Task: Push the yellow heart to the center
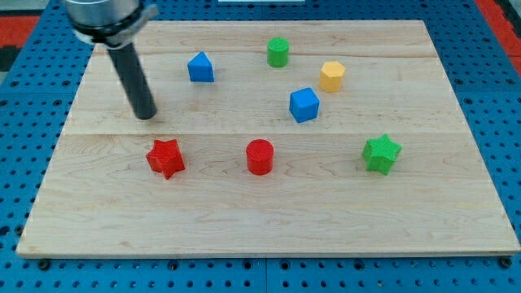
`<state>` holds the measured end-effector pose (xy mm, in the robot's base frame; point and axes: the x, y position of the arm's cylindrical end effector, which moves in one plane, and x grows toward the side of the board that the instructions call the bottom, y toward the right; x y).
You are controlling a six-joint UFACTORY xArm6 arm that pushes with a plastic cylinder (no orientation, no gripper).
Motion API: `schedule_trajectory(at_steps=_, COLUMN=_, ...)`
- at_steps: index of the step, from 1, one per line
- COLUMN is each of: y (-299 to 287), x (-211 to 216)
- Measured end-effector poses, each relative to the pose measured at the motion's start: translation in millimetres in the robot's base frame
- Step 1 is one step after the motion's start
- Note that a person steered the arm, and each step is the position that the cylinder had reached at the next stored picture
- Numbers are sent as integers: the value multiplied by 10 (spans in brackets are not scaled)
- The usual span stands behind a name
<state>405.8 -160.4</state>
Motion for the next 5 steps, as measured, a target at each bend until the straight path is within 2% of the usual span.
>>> schedule_trajectory(at_steps=1, y=-424, x=-258)
schedule_trajectory(at_steps=2, y=-510, x=50)
schedule_trajectory(at_steps=3, y=-1169, x=-162)
schedule_trajectory(at_steps=4, y=-837, x=-372)
schedule_trajectory(at_steps=5, y=-101, x=-369)
